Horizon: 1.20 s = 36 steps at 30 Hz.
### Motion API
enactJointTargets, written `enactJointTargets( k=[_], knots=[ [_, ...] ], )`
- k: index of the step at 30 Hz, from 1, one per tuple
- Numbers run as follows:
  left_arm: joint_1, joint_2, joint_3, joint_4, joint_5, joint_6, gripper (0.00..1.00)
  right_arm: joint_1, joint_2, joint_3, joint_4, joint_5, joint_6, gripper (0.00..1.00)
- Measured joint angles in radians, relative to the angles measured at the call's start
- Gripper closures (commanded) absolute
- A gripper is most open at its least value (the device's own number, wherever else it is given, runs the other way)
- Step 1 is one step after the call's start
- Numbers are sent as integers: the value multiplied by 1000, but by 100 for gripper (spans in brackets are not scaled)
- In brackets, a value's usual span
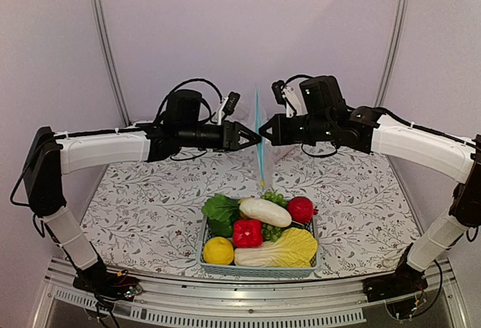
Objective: Place the food in the zip-top bag and seal the zipper
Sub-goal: Pass from the right arm to the left
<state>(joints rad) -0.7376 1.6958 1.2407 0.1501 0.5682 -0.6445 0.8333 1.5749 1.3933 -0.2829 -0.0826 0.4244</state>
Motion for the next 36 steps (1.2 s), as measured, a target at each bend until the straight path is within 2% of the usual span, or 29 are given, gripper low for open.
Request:
enactJointTargets(
  k=[20,28,36],
  knots=[
    [-10,14,51,-68,-38,34,98,0,0,-11,1,7,-8,100],
    [-13,14,66,-137,-110,59,100,0,0,-14,-9,50,-16,100],
    [-16,-16,88,-311,-328,121,100,4,0,-14,-63,194,-14,100]
  ],
)
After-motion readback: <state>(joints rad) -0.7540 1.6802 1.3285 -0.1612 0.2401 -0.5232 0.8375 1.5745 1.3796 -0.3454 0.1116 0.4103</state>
